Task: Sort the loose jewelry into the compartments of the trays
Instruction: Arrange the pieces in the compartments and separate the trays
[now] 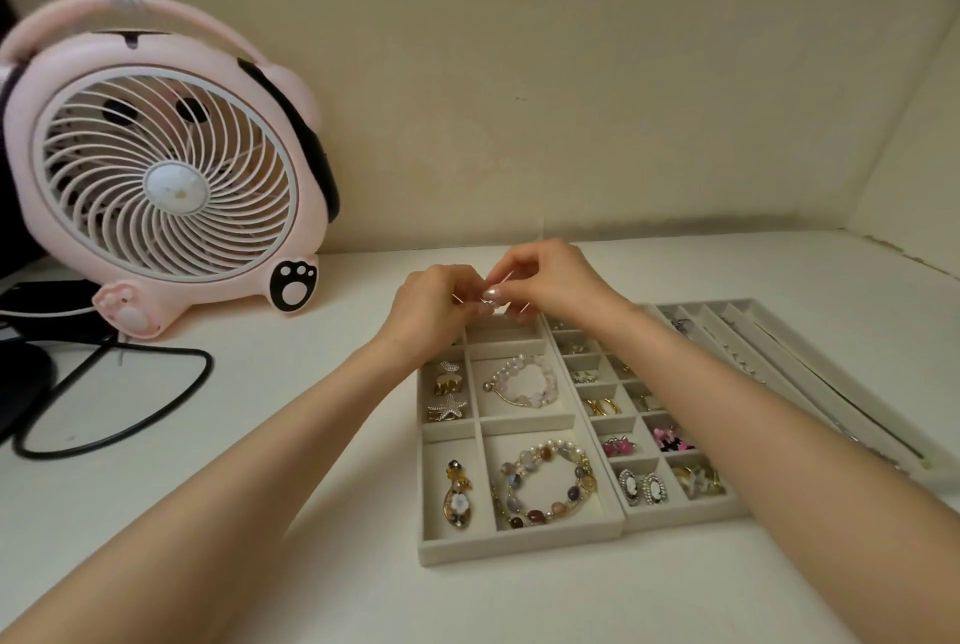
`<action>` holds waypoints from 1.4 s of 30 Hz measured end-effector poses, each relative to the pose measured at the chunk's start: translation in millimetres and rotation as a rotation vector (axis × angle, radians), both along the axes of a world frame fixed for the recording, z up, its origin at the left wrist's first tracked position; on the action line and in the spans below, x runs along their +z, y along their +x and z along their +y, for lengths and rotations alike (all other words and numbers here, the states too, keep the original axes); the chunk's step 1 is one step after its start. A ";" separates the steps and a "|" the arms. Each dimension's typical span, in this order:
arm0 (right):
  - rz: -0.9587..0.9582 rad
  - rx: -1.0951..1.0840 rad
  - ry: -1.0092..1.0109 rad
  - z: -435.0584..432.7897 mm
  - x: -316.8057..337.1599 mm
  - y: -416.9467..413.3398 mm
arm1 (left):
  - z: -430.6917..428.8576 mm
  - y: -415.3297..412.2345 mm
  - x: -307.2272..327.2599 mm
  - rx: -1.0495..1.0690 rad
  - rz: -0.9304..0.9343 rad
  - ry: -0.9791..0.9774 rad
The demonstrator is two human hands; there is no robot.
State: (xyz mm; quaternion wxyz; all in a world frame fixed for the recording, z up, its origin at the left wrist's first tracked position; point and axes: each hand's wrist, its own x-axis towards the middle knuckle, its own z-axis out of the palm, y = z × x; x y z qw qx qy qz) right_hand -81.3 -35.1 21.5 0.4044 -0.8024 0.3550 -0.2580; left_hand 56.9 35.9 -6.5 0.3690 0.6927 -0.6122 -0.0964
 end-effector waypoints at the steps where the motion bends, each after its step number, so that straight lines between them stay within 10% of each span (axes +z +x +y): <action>1: 0.032 -0.010 -0.041 -1.8 0.4 -2.0 | -2.3 -0.6 2.1 -0.014 -0.039 0.020; 20: 0.347 0.098 -0.293 1.4 2.7 -26.1 | -22.1 -13.6 -10.3 -0.061 -0.691 0.017; 29: 0.599 0.247 -0.492 24.5 5.1 -42.1 | 6.3 -7.2 -1.0 -0.287 -0.502 -0.063; 42: 0.599 0.365 -0.607 21.1 -10.2 -53.3 | 30.7 -3.2 -3.3 -0.504 -0.745 0.111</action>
